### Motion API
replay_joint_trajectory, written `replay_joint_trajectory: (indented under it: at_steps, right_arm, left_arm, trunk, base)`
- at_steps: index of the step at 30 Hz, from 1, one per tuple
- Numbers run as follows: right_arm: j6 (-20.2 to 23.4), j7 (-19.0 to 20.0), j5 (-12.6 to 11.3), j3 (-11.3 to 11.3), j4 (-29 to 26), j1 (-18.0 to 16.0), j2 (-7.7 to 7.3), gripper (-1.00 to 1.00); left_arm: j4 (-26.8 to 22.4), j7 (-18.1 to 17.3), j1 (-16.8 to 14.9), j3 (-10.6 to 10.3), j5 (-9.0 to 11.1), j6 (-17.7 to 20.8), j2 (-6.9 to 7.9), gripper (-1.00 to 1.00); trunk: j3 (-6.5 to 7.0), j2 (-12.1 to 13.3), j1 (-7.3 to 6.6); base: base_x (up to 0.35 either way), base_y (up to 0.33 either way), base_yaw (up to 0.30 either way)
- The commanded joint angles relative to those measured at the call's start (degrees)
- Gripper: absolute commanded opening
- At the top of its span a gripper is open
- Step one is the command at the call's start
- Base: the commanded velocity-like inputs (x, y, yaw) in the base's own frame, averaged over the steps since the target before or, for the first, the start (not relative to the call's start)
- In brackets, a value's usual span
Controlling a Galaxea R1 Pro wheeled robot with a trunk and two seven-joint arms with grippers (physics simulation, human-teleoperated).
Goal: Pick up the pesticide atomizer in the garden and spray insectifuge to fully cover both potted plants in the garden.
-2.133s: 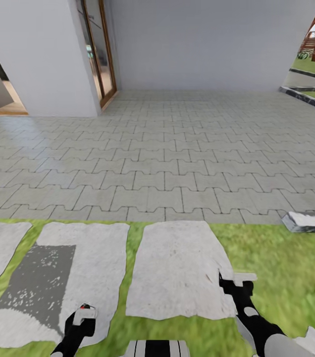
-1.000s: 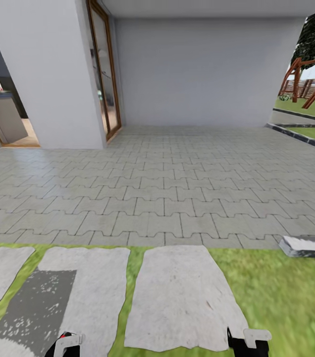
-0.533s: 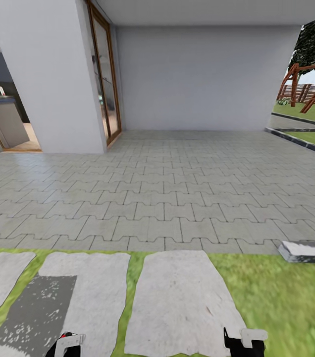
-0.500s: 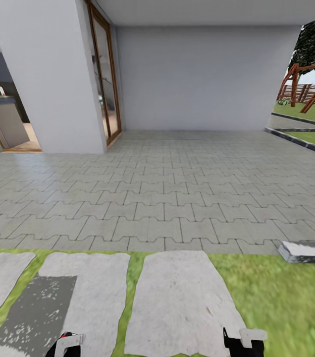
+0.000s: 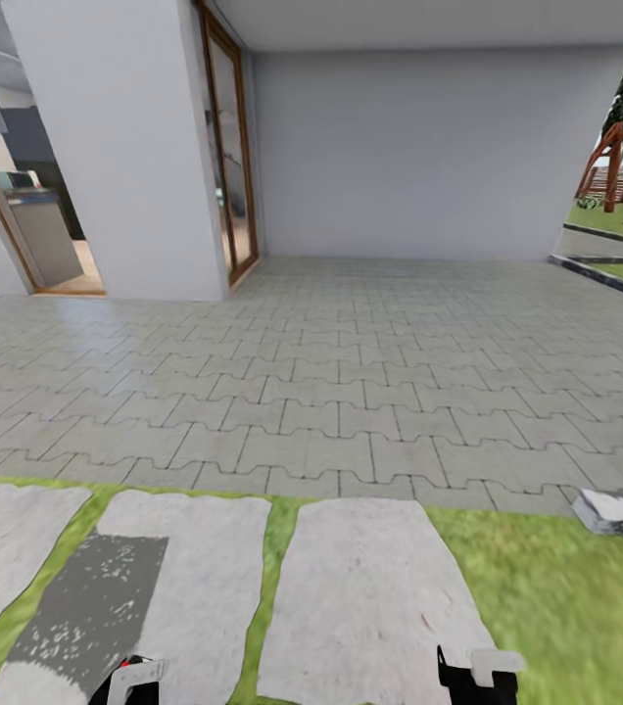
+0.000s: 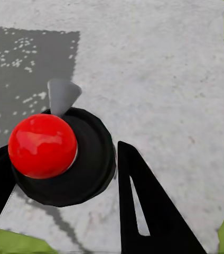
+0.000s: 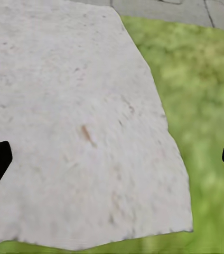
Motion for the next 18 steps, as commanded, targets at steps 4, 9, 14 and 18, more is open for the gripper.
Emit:
replay_joint_trajectory:
  at_steps: [4,9,14,18]
  right_arm:
    - [-0.05,-0.26,0.05,0.31,0.07,-0.01,-0.02,1.0]
    - [-0.04,-0.26,0.05,0.36,0.05,-0.01,-0.03,1.0]
    - [-0.06,-0.25,0.05,0.4,0.02,-0.01,-0.01,1.0]
    - [-0.04,-0.24,0.05,0.4,0.02,-0.01,-0.01,1.0]
  left_arm:
    - [0.07,-0.07,-0.05,0.09,0.23,-0.19,0.0,-1.0]
    - [0.07,-0.07,-0.05,0.09,0.42,-0.19,0.0,-1.0]
    - [0.07,-0.07,-0.05,0.16,0.44,-0.19,0.05,-1.0]
    - [0.07,-0.07,-0.05,0.17,0.44,-0.19,0.06,-1.0]
  trunk:
    - [-0.05,-0.02,-0.01]
    - [-0.06,-0.02,-0.01]
    - [-0.17,-0.02,-0.01]
    - [-0.25,-0.02,-0.01]
  base:
    - [0.0,0.0,0.274]
    - [0.0,0.0,0.277]
    - [0.0,0.0,0.277]
    - [-0.133,0.0,0.277]
